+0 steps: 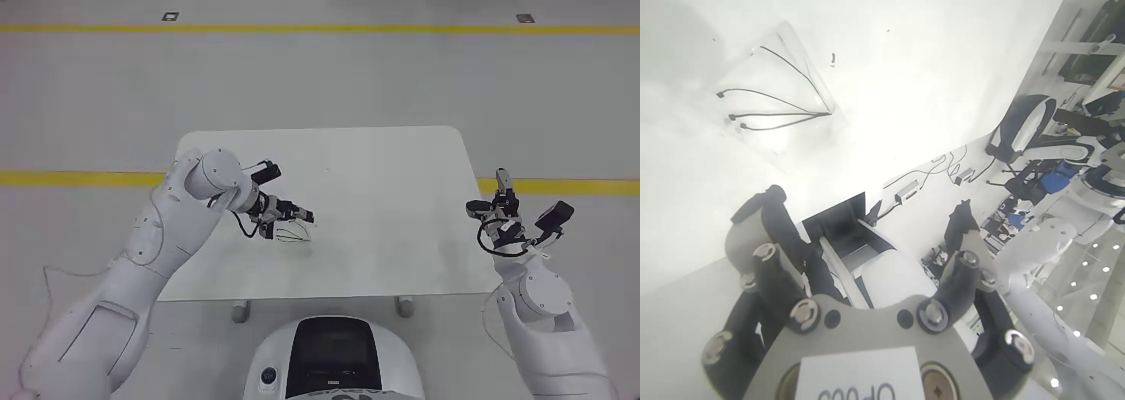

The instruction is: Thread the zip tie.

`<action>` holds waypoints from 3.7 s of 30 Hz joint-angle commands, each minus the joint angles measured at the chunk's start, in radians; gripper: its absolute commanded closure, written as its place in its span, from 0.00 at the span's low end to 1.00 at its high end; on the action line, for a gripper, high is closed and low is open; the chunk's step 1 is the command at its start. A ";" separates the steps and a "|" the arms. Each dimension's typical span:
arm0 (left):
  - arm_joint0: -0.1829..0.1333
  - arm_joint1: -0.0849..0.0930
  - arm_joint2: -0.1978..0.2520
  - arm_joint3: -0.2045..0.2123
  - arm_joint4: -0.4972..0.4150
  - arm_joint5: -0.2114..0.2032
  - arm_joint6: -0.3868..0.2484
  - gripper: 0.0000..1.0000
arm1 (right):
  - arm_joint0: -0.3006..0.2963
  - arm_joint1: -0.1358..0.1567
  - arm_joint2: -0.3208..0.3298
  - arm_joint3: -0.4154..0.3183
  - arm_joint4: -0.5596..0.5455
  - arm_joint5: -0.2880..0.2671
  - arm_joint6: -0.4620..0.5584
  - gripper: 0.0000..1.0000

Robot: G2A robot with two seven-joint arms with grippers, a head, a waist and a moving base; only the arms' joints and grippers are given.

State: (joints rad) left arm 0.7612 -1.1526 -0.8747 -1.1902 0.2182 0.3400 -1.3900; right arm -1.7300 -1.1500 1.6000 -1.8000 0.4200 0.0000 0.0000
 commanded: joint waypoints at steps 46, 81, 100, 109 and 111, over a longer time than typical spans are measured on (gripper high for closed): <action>-0.415 0.003 0.705 0.227 -0.372 0.000 0.000 0.00 | 0.000 0.000 0.000 0.000 0.000 0.000 0.000 0.00; -0.407 -0.061 0.705 0.388 -0.431 0.000 0.079 0.00 | 0.000 0.000 0.000 0.000 0.000 0.000 0.000 0.00; -0.398 -0.067 0.705 0.393 -0.420 0.000 0.092 0.00 | 0.000 0.000 0.000 0.000 0.000 0.000 0.000 0.00; -0.403 -0.072 0.704 0.395 -0.402 0.000 0.127 0.28 | 0.000 0.000 0.000 0.000 0.000 0.000 0.000 0.00; -0.404 -0.074 0.705 0.416 -0.400 0.000 0.132 0.40 | 0.000 0.000 0.000 0.000 0.000 0.000 0.000 0.00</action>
State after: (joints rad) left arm 0.3574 -1.2258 -0.1703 -0.7855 -0.1824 0.3400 -1.2605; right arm -1.7300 -1.1500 1.6000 -1.8000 0.4200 0.0000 0.0000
